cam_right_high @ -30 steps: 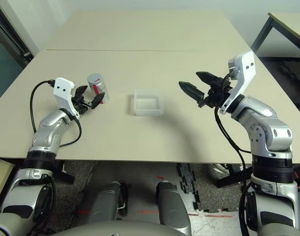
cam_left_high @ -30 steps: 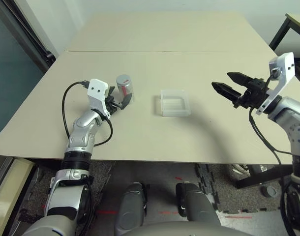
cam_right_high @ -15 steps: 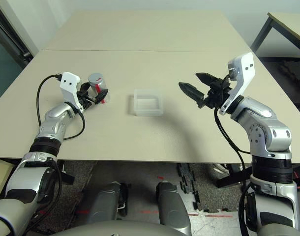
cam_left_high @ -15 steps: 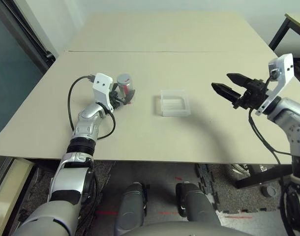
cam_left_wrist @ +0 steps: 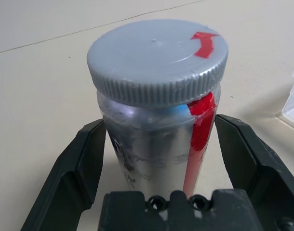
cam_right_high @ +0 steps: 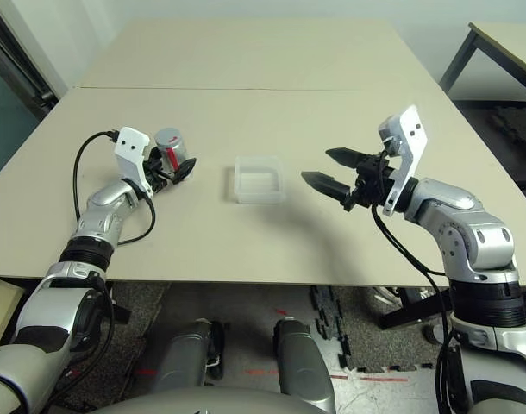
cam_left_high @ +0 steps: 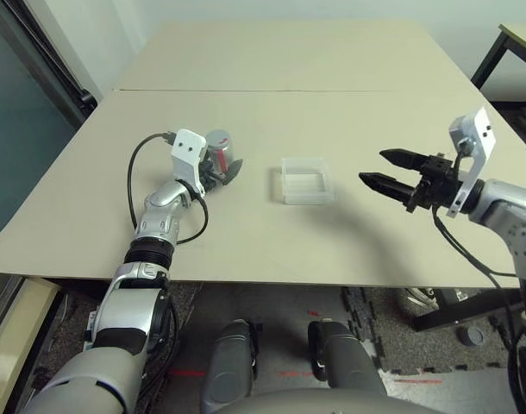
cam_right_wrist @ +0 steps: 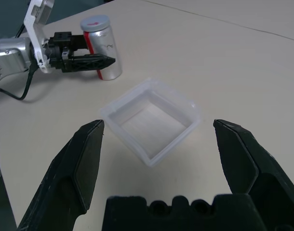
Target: Pour the medicine from the bottle into the box.
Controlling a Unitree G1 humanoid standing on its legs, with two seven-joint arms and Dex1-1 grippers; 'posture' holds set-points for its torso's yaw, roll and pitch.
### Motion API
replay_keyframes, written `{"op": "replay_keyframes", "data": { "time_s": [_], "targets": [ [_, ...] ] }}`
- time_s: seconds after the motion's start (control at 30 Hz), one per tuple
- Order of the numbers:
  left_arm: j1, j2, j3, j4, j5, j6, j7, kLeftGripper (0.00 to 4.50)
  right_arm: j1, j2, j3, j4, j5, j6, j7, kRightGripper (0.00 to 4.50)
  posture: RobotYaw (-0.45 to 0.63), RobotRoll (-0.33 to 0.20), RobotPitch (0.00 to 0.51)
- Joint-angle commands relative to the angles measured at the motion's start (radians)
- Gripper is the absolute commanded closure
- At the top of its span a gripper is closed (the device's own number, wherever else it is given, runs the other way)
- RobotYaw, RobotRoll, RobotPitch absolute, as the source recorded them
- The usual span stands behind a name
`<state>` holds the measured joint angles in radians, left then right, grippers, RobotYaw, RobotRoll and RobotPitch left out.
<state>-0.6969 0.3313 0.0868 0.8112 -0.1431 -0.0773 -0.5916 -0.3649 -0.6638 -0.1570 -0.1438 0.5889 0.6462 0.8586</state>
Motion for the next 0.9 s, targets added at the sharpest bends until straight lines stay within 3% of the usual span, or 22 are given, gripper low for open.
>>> {"op": "replay_keyframes", "data": {
  "time_s": [0.03,0.17,0.23,0.33,0.67,0.9],
  "targets": [
    [-0.018,-0.006,-0.012,0.028,0.015,-0.009,-0.006,0.03,-0.024,-0.006,0.027,0.012,-0.013,-0.003,0.013,0.0,-0.09,0.0,0.098],
    [-0.011,-0.009,-0.012,0.023,0.016,-0.006,-0.007,0.19,-0.04,-0.004,0.04,0.023,-0.019,-0.007,0.021,0.0,-0.09,0.0,0.094],
    [-0.01,-0.01,-0.012,0.023,0.014,0.0,-0.008,0.61,-0.044,-0.002,0.044,0.026,-0.022,-0.009,0.024,0.0,-0.08,0.0,0.093],
    [-0.009,-0.011,-0.015,0.027,0.012,0.007,-0.015,1.65,-0.052,0.0,0.049,0.035,-0.026,-0.012,0.028,0.0,-0.08,0.0,0.089],
    [-0.052,0.009,-0.009,0.016,-0.023,0.021,-0.142,1.69,-0.08,0.001,0.057,0.061,-0.036,-0.019,0.04,0.0,-0.07,0.0,0.082],
    [-0.207,0.117,-0.015,-0.04,-0.109,0.19,-0.459,1.69,-0.128,-0.026,0.072,0.097,-0.045,-0.019,0.093,0.0,-0.05,0.0,0.071]
  ]
}}
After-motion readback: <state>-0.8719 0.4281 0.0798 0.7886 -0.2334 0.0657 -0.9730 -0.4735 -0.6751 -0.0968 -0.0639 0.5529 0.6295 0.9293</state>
